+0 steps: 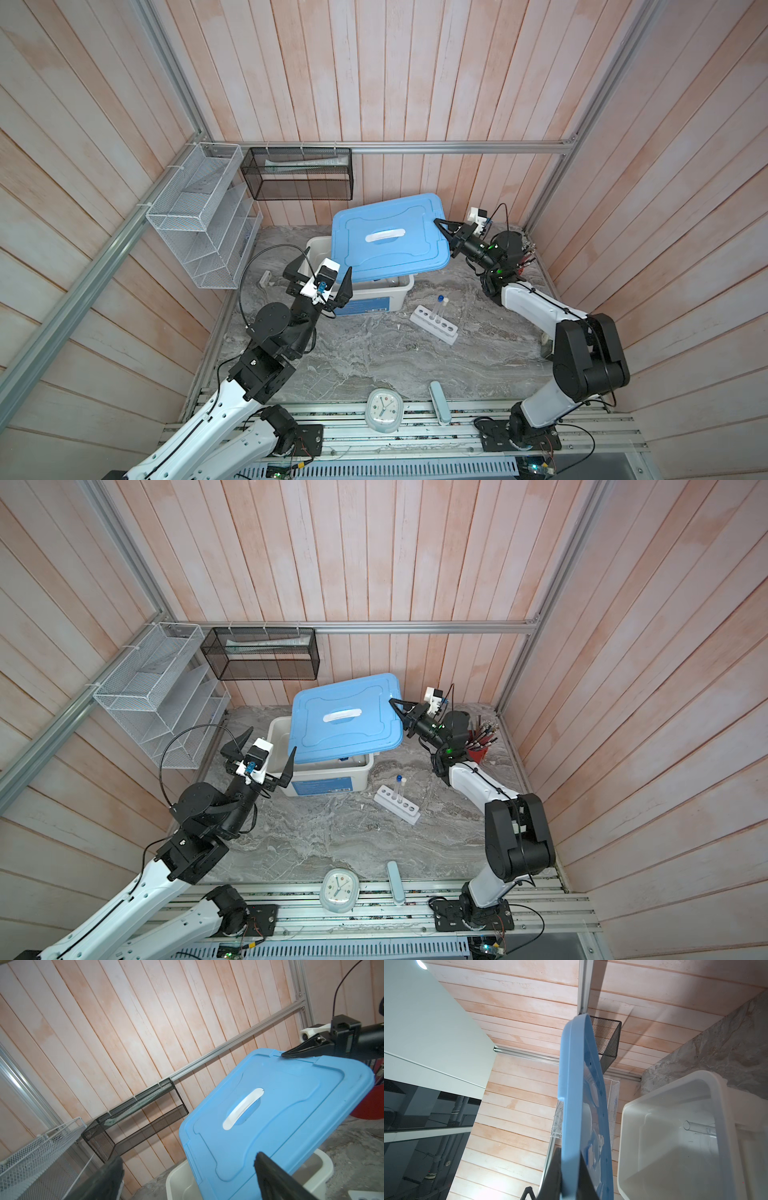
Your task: Organize the chemistry lab equipment
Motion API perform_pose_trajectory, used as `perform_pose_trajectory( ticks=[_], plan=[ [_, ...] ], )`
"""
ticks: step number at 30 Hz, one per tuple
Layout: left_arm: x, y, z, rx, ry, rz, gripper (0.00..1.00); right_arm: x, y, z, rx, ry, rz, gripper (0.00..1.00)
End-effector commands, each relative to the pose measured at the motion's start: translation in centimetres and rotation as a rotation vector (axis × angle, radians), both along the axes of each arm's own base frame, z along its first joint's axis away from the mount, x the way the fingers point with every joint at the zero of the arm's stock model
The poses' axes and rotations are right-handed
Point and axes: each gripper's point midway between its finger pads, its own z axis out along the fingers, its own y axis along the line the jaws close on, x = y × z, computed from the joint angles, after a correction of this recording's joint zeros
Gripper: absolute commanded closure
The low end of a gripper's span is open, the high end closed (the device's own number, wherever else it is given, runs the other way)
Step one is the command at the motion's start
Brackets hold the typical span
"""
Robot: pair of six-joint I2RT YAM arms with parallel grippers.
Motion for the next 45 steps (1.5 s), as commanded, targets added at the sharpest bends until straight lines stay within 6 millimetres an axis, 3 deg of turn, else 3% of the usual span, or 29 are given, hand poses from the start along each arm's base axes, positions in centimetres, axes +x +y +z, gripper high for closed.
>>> perform_pose_trajectory(
  ticks=[1, 7, 14, 24, 37, 45],
  plan=[
    [-0.2, 1.0, 1.6, -0.143, 0.022, -0.030, 0.00, -1.0, 2.0, 1.4, 0.047, -0.051, 0.066, 1.00],
    [1.8, 3.8, 0.9, -0.276, 0.123, 0.009, 0.00, -0.8, 5.1, 0.5, 0.066, -0.035, 0.123, 1.00],
    [3.1, 5.3, -0.6, -0.353, 0.192, 0.015, 0.00, -0.1, 7.9, -1.1, 0.091, -0.002, 0.150, 1.00],
    [3.5, 5.7, -1.7, -0.357, 0.216, 0.017, 0.00, 1.6, 7.8, -4.7, 0.083, 0.094, 0.076, 1.00],
    [3.6, 5.8, -1.8, -0.351, 0.217, 0.013, 0.00, 2.0, 7.8, -7.3, 0.061, 0.150, 0.037, 1.00],
    [3.7, 5.8, -1.8, -0.348, 0.218, 0.011, 0.00, 1.8, 8.5, -8.0, 0.040, 0.166, 0.041, 1.00]
  ],
)
